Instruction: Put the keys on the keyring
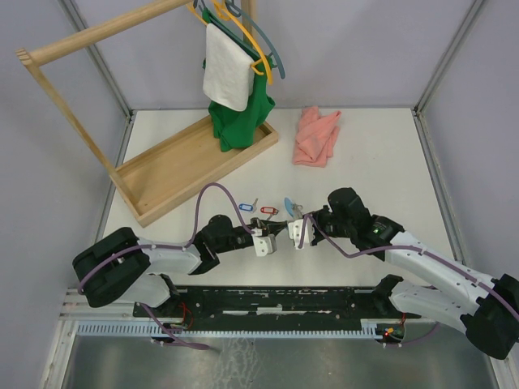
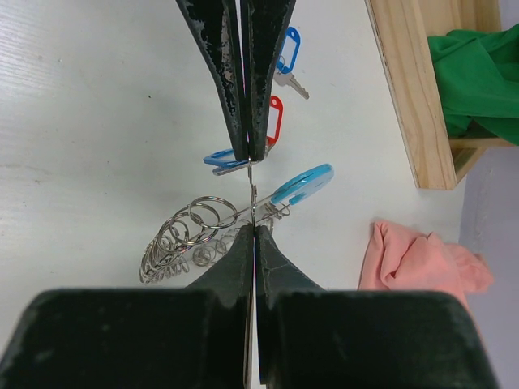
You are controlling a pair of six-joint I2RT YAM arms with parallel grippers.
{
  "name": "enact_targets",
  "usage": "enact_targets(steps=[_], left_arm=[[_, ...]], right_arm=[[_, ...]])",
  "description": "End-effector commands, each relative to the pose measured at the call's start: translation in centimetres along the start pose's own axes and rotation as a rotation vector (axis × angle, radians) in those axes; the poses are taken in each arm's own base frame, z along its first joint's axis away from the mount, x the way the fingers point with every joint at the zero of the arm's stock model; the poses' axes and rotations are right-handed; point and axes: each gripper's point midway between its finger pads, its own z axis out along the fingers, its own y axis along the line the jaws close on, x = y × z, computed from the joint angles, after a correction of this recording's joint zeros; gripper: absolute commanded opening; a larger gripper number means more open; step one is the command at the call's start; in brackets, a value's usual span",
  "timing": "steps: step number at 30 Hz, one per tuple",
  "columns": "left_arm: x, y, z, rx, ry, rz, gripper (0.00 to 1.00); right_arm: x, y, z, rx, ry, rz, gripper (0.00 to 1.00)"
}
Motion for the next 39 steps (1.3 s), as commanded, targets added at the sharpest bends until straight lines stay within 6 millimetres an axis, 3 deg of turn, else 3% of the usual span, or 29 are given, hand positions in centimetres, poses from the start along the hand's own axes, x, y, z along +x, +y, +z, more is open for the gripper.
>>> enact_targets(steps=[1, 39], left_arm=[[-2.3, 1.56, 0.86, -0.03, -0.083, 0.038, 0.03], [-2.05, 1.87, 1.04, -0.041, -0.067, 0.023, 0.03]], right_arm=[[-0.83, -1.51, -0.43, 0.062, -0.027, -0.026, 0.01], [-0.79, -1.62, -0.44, 0.069, -0.026, -0.033, 0.01]])
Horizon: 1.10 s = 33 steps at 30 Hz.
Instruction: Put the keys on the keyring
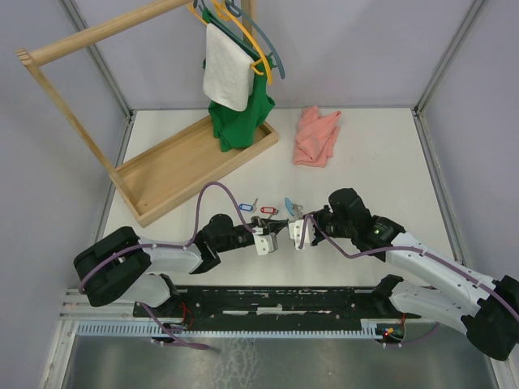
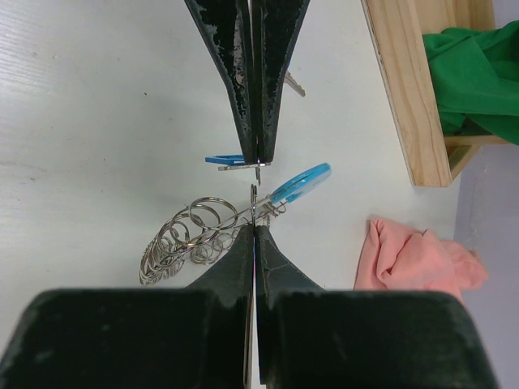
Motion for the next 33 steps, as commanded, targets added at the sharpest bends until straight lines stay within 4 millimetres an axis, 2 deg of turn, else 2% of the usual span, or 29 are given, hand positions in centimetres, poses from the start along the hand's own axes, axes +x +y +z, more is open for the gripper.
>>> enact_targets(steps=[1, 33], left_arm=[[-2.15, 1.51, 0.84, -0.029, -0.073, 0.021, 0.03], [-1.83, 1.5, 0.86, -0.027, -0.053, 0.012, 0.03]], right_arm=[[-0.92, -1.59, -0.27, 0.058, -0.031, -0.026, 0.01], [-0.89, -1.76, -0.46, 0.068, -0.026, -0.028, 0.01]])
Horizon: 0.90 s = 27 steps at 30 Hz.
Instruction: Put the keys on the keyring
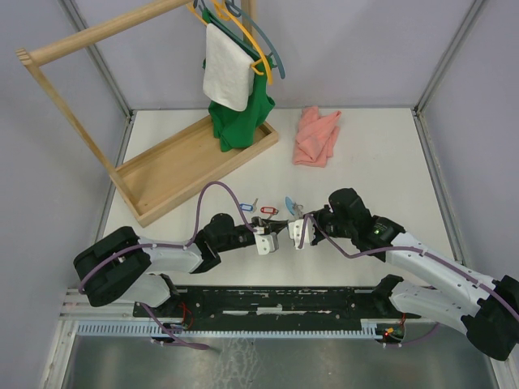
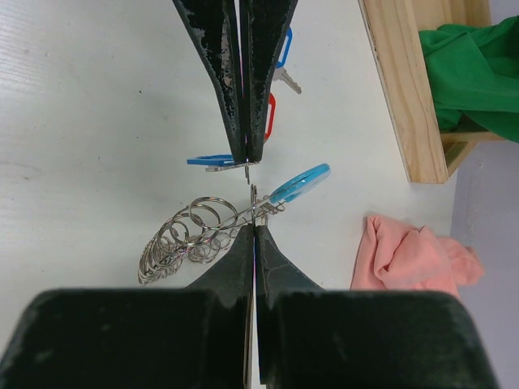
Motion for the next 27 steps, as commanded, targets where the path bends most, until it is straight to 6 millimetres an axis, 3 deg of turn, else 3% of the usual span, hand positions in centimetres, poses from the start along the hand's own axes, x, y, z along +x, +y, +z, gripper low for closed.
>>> enact_targets(steps=[1, 27], left_arm=[[-2.07, 1.75, 0.7, -0.044, -0.064, 0.019, 0.03], [-2.14, 1.57, 0.96, -0.031, -0.068, 0.005, 0.03]], right_arm=[[-0.97, -1.57, -0.44, 0.058, -0.032, -0.026, 0.01], [-0.97, -1.48, -0.39, 0.051, -0.033, -0.031, 0.01]])
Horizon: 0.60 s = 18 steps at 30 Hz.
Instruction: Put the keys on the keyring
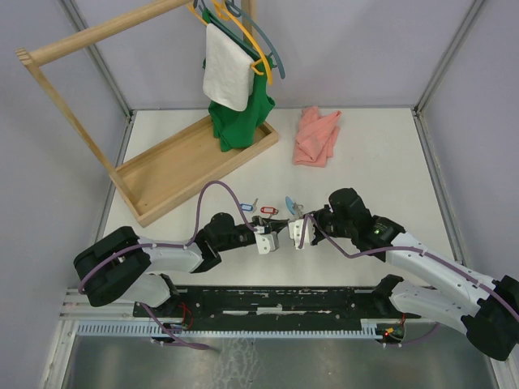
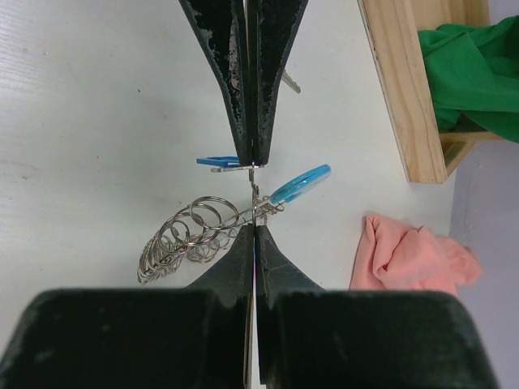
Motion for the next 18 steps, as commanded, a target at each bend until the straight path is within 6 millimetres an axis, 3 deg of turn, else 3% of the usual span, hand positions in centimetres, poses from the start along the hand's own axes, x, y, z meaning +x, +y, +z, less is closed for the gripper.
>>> enact_targets(steps=[1, 18], left_arm=[[-1.8, 1.26, 0.8, -0.025, -0.061, 0.002, 0.03], [-1.39, 1.21, 0.38, -0.032, -0.037, 0.003, 0.03]], right_arm=[[-0.95, -1.46, -0.37, 0.051, -0.032, -0.028, 0.01], [-0.73, -1.61, -0.53, 0.063, -0.019, -0.031, 0.01]])
